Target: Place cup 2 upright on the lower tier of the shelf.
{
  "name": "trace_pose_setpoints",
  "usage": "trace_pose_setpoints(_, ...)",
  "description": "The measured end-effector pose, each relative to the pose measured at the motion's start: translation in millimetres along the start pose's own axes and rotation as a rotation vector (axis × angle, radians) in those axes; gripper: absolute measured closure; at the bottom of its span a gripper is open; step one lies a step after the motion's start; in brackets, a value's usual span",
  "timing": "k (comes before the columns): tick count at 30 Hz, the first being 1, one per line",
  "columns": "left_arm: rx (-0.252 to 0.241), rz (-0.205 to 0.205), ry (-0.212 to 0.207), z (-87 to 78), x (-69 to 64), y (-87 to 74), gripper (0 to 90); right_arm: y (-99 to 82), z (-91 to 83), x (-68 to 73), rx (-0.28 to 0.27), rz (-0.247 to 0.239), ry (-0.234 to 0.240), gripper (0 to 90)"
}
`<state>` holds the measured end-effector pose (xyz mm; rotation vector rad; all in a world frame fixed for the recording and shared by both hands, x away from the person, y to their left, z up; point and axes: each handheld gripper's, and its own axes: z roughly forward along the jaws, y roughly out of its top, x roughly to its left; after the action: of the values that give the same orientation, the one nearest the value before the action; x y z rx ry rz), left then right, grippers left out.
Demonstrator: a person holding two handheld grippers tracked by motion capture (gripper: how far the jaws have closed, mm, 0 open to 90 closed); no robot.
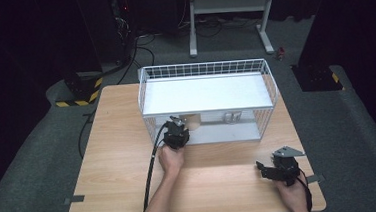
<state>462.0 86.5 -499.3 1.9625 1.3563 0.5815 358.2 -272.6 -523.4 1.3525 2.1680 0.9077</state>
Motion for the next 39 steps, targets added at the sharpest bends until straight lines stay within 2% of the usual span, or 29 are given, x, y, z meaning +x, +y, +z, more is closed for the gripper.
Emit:
trace_pose_setpoints(1,0.001,0.005,0.012,-0.4,-0.1,0.4,78.3,0.0,0.0,0.0,0.0,0.0,0.0,22.9)
trace_pose_setpoints(2,-0.002,0.002,-0.002,-0.2,-0.8,0.4,78.0,0.0,-0.1,0.1,0.001,0.002,-0.001,22.9)
trace_pose_setpoints(3,-0.004,0.011,0.007,-1.4,-0.2,0.7,76.0,0.0,0.0,0.0,0.0,0.0,0.0,22.9)
trace_pose_setpoints(5,-0.009,0.006,0.001,-1.7,-0.7,0.6,65.3,0.0,0.0,0.0,0.0,0.0,0.0,22.9)
trace_pose_setpoints(6,-0.01,0.003,-0.003,-2.2,-1.0,0.5,65.3,0.0,0.0,0.0,0.0,0.0,0.0,22.9)
trace_pose_setpoints(7,-0.016,0.004,-0.023,-3.3,-1.9,-0.5,58.2,0.0,0.0,0.0,0.0,0.0,0.0,22.9)
trace_pose_setpoints(9,-0.018,0.006,-0.012,-4.7,-1.6,-0.8,51.6,0.0,-0.1,0.1,0.001,0.002,-0.001,22.9)
trace_pose_setpoints(13,-0.041,-0.019,-0.029,-14.7,-0.1,-4.3,44.9,0.0,0.0,0.0,0.0,0.0,0.0,22.9)
trace_pose_setpoints(14,-0.041,-0.019,-0.029,-14.7,-0.1,-4.3,43.3,0.0,0.0,0.0,0.0,0.0,0.0,22.9)
trace_pose_setpoints(15,-0.052,0.009,-0.015,-20.0,1.5,-4.8,41.8,0.0,0.0,0.0,0.0,0.0,0.0,22.9)
trace_pose_setpoints(17,-0.066,0.0,-0.024,-24.3,1.4,-6.2,39.3,0.0,0.0,0.0,0.0,0.0,0.0,22.9)
trace_pose_setpoints(18,-0.066,0.0,-0.024,-24.3,1.4,-6.2,38.1,0.0,0.0,0.0,0.0,0.0,0.0,22.9)
trace_pose_setpoints(19,-0.07,-0.009,-0.052,-29.1,1.0,-7.9,37.3,0.0,0.0,0.0,0.0,0.0,0.0,22.9)
trace_pose_setpoints(20,-0.079,0.02,-0.036,-32.2,2.8,-8.2,36.4,0.0,-0.1,0.1,0.001,0.002,0.0,22.9)
trace_pose_setpoints(24,-0.098,0.034,-0.039,-40.1,2.7,-10.2,34.6,0.0,-0.1,0.2,0.002,0.003,-0.001,22.9)
trace_pose_setpoints(34,-0.143,0.04,-0.07,-62.2,6.6,-14.7,33.2,0.0,-0.1,0.1,0.001,0.002,-0.001,22.9)
trace_pose_setpoints(37,-0.156,0.021,-0.083,-67.6,8.5,-16.5,32.6,0.0,0.0,0.0,0.0,0.001,0.0,22.9)
trace_pose_setpoints(39,-0.158,0.026,-0.083,-69.4,9.4,-16.9,32.6,0.0,0.0,0.0,0.0,0.0,0.0,22.9)
